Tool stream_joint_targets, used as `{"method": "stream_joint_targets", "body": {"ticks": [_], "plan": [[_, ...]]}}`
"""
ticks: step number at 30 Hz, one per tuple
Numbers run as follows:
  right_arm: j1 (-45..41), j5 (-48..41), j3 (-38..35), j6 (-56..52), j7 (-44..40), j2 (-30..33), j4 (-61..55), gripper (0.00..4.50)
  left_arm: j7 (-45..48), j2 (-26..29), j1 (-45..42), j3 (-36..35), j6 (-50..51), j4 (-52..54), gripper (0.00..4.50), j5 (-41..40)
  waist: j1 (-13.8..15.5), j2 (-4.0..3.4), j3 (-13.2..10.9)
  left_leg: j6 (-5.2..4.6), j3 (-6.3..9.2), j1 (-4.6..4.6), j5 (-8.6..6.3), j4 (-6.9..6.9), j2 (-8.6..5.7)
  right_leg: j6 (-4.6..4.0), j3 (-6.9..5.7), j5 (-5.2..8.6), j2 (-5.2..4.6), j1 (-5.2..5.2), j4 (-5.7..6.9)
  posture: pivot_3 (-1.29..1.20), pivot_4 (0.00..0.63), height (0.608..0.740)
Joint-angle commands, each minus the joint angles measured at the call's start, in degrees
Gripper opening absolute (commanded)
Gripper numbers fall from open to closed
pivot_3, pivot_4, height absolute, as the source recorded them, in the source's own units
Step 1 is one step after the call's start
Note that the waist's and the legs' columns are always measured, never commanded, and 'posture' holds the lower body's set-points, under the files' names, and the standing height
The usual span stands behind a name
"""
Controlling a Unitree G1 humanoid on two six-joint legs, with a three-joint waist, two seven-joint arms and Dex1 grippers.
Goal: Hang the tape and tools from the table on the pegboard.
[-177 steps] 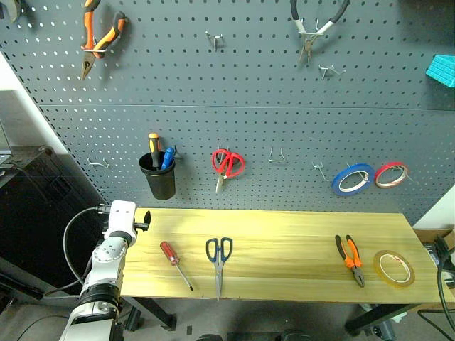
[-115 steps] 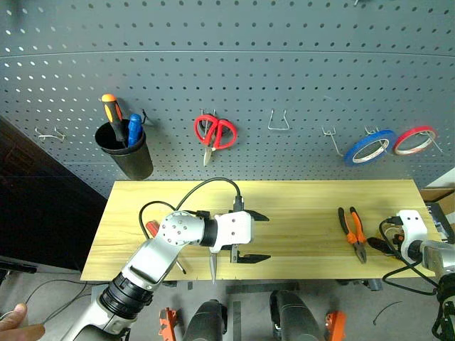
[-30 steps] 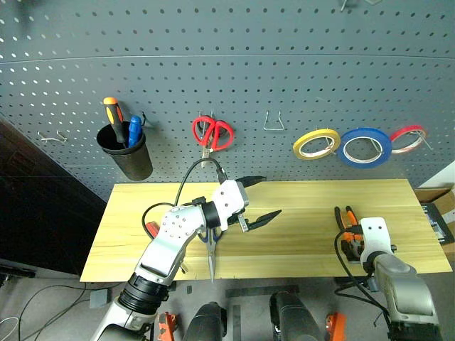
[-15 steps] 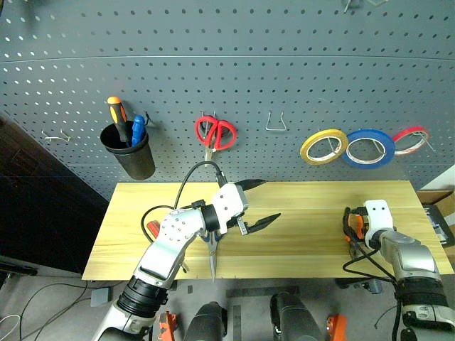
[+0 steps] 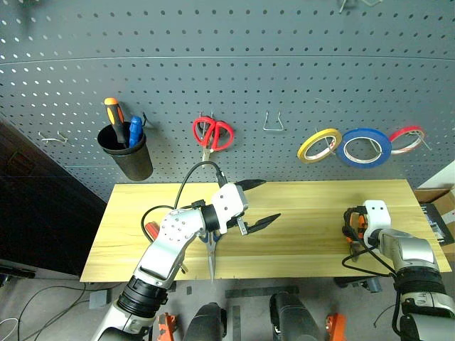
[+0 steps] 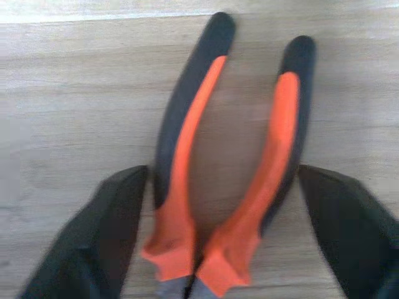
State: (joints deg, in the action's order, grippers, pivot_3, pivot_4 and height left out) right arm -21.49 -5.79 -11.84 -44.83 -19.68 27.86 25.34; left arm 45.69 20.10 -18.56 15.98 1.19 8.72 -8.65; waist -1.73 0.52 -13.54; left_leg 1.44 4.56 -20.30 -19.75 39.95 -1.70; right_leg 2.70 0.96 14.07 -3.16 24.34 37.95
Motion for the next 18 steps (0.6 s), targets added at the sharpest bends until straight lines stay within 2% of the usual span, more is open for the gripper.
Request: {"method": "stream_joint_targets", "body": {"ticks": [1, 5, 9, 13, 18], "plan": [[0.7, -0.1, 1.3, 0.6, -0.4, -0.7, 0.7, 2.85, -0.3, 0.2, 0.6, -1.0, 0.8, 1.2, 4.33, -0.8, 0.0, 0.06, 0.0, 0.00, 0.00, 0.00, 0.00, 0.00, 0.00, 0.00, 0.00, 0.00, 0.00, 0.00, 0.00, 0.01, 0.212, 0.740], [4.5, 2.1, 5.4, 5.3, 0.1, -1.7, -8.2, 2.83, -1.4, 0.7, 3.1, -3.5, 2.9, 2.1, 4.33, -2.3, -0.1, 0.11, 0.1, 0.00, 0.01, 0.02, 0.00, -0.01, 0.04, 0.00, 0.00, 0.00, 0.01, 0.00, 0.00, 0.01, 0.216, 0.740], [11.6, 2.4, 9.9, 4.8, 2.9, -6.6, -30.0, 2.82, -5.1, 1.2, 7.3, -8.4, 6.9, 3.5, 4.33, -3.9, -0.2, 0.09, 0.1, 0.02, 0.02, -0.04, -0.01, -0.05, 0.18, -0.01, 0.02, 0.00, -0.02, 0.13, 0.01, 0.01, 0.221, 0.740], [16.7, 5.4, 15.2, 5.0, 7.8, -11.5, -47.1, 2.82, -4.3, 1.7, 11.3, -10.7, 4.3, 6.0, 4.33, -5.7, 0.0, 0.07, 0.1, 0.04, 0.04, -0.29, 0.00, -0.02, 0.19, -0.02, 0.03, -0.01, -0.03, 0.41, 0.06, 0.02, 0.222, 0.740], [17.3, 11.2, 22.9, 9.7, 14.5, -17.4, -61.0, 2.80, -4.3, 0.9, 14.7, -12.9, 3.3, 8.5, 4.33, -9.5, 0.7, 0.08, 0.1, 0.07, 0.11, -0.57, 0.00, 0.01, 0.03, -0.01, -0.03, -0.01, -0.10, 0.70, 0.01, 0.01, 0.223, 0.740]]}}
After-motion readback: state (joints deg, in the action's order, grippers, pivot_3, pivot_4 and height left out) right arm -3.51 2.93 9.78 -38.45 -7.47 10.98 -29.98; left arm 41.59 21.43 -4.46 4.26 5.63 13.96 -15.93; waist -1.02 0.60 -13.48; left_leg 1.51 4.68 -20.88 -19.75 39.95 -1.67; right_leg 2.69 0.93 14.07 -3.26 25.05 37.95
